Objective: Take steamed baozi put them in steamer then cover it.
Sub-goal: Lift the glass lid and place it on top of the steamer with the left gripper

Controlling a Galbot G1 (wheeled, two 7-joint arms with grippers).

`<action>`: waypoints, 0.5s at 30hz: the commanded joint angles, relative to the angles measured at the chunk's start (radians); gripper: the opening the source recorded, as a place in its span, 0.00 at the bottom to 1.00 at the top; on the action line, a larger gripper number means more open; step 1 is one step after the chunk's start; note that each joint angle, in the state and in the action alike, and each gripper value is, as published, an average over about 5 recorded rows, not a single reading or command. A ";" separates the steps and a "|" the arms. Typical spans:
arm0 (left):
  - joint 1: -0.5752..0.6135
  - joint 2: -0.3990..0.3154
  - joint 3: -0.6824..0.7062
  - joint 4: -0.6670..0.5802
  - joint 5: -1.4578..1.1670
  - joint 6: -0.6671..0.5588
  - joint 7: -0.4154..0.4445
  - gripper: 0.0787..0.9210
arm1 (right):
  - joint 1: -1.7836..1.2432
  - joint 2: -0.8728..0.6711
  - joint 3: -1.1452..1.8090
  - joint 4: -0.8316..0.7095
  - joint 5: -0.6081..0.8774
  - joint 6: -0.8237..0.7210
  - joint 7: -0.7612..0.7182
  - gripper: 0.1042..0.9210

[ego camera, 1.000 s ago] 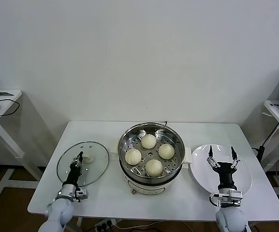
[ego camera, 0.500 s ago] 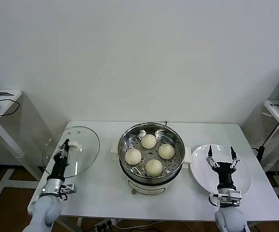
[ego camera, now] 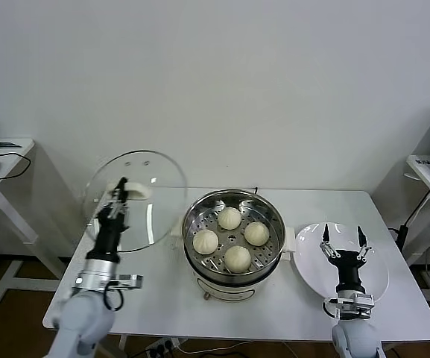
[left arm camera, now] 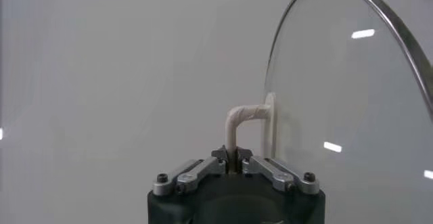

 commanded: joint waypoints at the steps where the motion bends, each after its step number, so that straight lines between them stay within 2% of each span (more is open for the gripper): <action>1: -0.076 -0.030 0.474 -0.193 0.057 0.296 0.216 0.13 | 0.004 0.015 0.017 -0.012 -0.002 -0.001 -0.005 0.88; 5: -0.103 -0.059 0.586 -0.165 0.103 0.382 0.306 0.13 | 0.010 0.023 0.030 -0.031 -0.001 0.007 -0.008 0.88; 15: -0.151 -0.156 0.621 0.053 0.242 0.402 0.344 0.13 | 0.005 0.030 0.050 -0.050 -0.001 0.022 -0.016 0.88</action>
